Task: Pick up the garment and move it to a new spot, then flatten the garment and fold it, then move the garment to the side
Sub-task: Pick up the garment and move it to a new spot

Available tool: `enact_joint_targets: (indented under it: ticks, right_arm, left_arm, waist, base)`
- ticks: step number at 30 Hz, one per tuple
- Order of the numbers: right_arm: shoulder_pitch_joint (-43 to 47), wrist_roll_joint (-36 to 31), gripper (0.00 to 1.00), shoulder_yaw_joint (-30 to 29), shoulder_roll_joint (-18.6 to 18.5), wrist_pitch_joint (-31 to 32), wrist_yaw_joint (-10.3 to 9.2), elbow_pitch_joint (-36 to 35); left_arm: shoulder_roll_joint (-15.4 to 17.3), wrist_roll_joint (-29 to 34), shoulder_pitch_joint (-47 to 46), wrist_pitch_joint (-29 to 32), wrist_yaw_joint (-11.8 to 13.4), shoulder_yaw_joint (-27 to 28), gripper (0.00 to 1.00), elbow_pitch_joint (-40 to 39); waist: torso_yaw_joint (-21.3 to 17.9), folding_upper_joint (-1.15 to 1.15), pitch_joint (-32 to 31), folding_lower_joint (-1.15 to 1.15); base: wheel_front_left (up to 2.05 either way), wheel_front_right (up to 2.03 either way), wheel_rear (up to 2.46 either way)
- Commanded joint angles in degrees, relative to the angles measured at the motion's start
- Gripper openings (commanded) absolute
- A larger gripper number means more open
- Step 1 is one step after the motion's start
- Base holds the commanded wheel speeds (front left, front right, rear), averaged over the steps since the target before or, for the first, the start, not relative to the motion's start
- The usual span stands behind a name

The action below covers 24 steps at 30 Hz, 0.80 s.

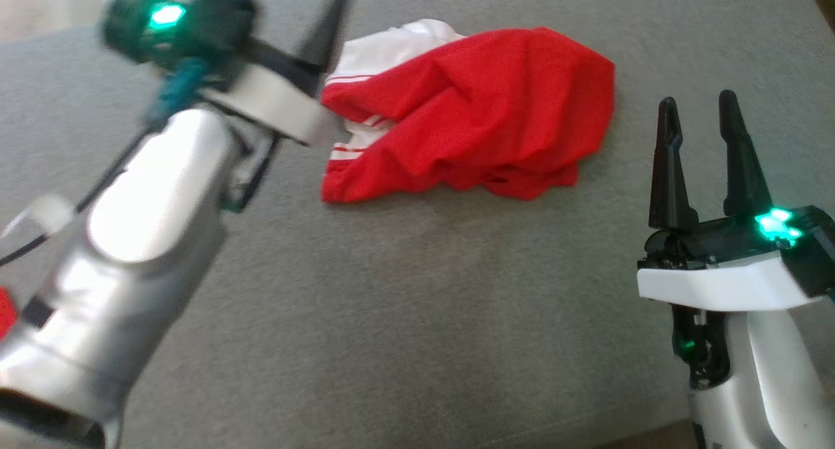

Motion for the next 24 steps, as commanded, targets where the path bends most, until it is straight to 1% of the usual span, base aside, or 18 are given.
enact_joint_targets:
  ticks: [1,2,3,4,5,8,12,14,18,21,24]
  right_arm:
    - [-0.97,-0.98,1.00,0.86,-0.11,-0.35,0.44,-1.78]
    - [-0.79,-1.40,1.00,0.61,-0.11,-0.35,0.44,-1.71]
    - [-0.29,-2.30,1.00,-0.07,-0.11,-0.35,0.44,-1.51]
    - [0.04,-2.81,1.00,-0.50,-0.11,-0.35,0.44,-1.39]
    - [0.04,-2.81,1.00,-0.50,-0.11,-0.35,0.44,-1.39]
    - [1.00,-4.21,1.00,-1.02,-0.11,-0.35,0.44,-1.03]
    - [2.33,-5.72,1.00,-1.44,-0.11,-0.35,0.44,-0.54]
    - [3.10,-6.05,1.00,-1.88,-0.11,-0.35,0.44,-0.42]
    - [4.24,-5.74,1.00,-2.18,-0.11,-0.35,0.44,-0.08]
    - [4.98,-5.53,1.00,-2.55,-0.11,-0.35,0.44,0.36]
    - [5.47,-6.28,1.00,-2.13,-0.11,-0.35,0.44,0.75]
  left_arm:
    - [3.32,-1.03,0.16,-1.88,1.38,4.24,1.00,-1.29]
    - [3.98,-1.56,1.22,-2.74,1.94,5.12,1.00,-1.40]
    - [5.30,-2.22,3.71,-4.53,2.65,6.26,1.00,-1.95]
    - [5.81,-2.57,5.23,-5.25,2.64,6.47,1.00,-2.34]
    - [5.81,-2.57,5.23,-5.25,2.64,6.47,1.00,-2.34]
    - [6.80,-4.34,10.79,-7.18,3.61,8.14,1.00,-3.64]
    - [7.10,-5.18,19.08,-8.70,5.60,10.37,1.00,-6.35]
    - [6.48,-4.71,23.20,-8.94,6.60,11.39,1.00,-8.28]
    - [3.58,-2.56,31.60,-9.00,7.92,15.39,1.00,-13.60]
    - [0.99,-0.78,36.39,-9.01,6.97,17.68,1.00,-16.00]
    - [-1.06,1.11,38.97,-9.01,5.63,19.65,1.00,-16.84]
  waist:
    - [2.35,0.00,-1.48,0.00]
    - [3.20,0.00,-1.89,0.00]
    - [5.16,0.00,-2.76,0.00]
    - [6.31,0.00,-3.21,0.00]
    - [6.31,0.00,-3.21,0.00]
    - [8.95,0.00,-4.43,0.00]
    - [11.76,0.00,-6.12,0.00]
    - [12.80,0.00,-6.91,0.00]
    - [13.73,0.00,-7.81,0.00]
    - [14.29,0.00,-8.33,0.00]
    - [14.62,0.00,-8.51,0.00]
  base:
    - [0.00,0.00,0.00]
    - [0.00,0.00,0.00]
    - [0.00,0.00,0.00]
    - [0.00,0.00,0.00]
    - [0.00,0.00,0.00]
    - [0.00,0.00,0.00]
    - [0.00,0.00,0.00]
    - [0.00,0.00,0.00]
    - [0.00,0.00,0.00]
    - [0.00,0.00,0.00]
    - [0.00,0.00,0.00]
